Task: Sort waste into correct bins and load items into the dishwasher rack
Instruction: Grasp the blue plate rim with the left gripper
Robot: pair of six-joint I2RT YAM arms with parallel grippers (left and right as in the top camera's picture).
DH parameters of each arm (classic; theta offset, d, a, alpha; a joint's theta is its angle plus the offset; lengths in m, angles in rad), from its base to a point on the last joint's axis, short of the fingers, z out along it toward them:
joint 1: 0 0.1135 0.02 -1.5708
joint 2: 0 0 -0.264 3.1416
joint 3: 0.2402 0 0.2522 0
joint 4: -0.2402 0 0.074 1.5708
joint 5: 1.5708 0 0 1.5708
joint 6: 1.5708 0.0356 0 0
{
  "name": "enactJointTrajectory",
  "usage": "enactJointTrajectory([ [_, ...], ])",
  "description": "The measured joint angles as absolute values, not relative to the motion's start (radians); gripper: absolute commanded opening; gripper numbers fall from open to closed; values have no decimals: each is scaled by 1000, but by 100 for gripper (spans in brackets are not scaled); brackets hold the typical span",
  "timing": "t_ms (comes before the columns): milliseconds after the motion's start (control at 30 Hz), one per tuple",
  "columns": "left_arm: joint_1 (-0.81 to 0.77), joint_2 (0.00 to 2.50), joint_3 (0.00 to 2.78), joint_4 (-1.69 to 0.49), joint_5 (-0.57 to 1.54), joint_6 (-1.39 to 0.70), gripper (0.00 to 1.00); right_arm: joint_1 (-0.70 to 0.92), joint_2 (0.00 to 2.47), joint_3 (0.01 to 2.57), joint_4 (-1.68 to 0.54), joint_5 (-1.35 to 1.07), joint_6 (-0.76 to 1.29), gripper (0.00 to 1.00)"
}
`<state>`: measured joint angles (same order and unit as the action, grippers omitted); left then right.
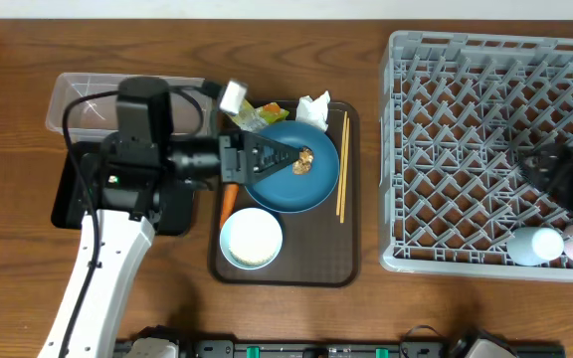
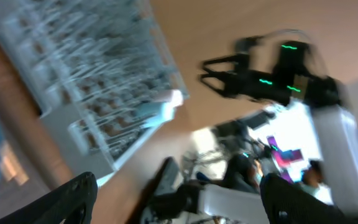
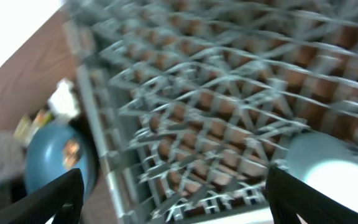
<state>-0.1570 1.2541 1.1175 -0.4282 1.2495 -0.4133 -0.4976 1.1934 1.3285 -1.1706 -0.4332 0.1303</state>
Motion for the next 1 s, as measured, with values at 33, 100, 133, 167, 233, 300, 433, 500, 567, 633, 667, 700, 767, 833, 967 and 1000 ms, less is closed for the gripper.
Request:
enactJointTrajectory([
  [33, -173, 1250, 1119, -479, 1183, -407, 85, -464, 1186, 1328, -1170, -440, 125, 86],
  [100, -207, 1246, 1121, -591, 1040, -386, 85, -418, 1182, 1328, -1171, -450, 120, 86],
  [133, -226, 1245, 1121, -641, 961, -377, 85, -390, 1182, 1328, -1170, -453, 118, 86],
  [167, -248, 1245, 1121, -691, 871, -365, 85, -369, 1182, 1328, -1170, -457, 117, 86],
  [233, -295, 1245, 1121, -770, 704, -353, 85, -333, 1183, 1328, -1169, -460, 116, 86],
  [300, -342, 1245, 1121, -827, 558, -340, 85, -304, 1183, 1328, -1166, -461, 115, 85],
  [433, -408, 1245, 1121, -923, 344, -336, 85, -271, 1184, 1328, -1157, -465, 113, 86],
  [500, -416, 1245, 1121, -931, 274, -335, 84, -269, 1184, 1328, -1157, -464, 113, 86],
  [567, -415, 1248, 1121, -912, 205, -336, 82, -269, 1184, 1328, -1156, -464, 113, 86],
  [633, -415, 1262, 1121, -867, 126, -333, 80, -269, 1184, 1328, -1156, -464, 113, 86],
  [667, -415, 1268, 1121, -855, 111, -332, 78, -269, 1184, 1328, -1156, -464, 113, 86],
  [700, -415, 1286, 1121, -823, 87, -327, 76, -269, 1184, 1328, -1156, -464, 112, 86],
  [767, -415, 1334, 1121, -762, 52, -314, 70, -269, 1184, 1328, -1156, -464, 113, 86],
  [833, -415, 1407, 1121, -696, 30, -292, 66, -269, 1184, 1328, -1156, -464, 112, 86],
  [967, -415, 1565, 1119, -572, -12, -253, 65, -269, 1184, 1328, -1158, -464, 112, 86],
  [1000, -415, 1598, 1119, -553, -22, -249, 65, -269, 1184, 1328, -1161, -464, 112, 86],
])
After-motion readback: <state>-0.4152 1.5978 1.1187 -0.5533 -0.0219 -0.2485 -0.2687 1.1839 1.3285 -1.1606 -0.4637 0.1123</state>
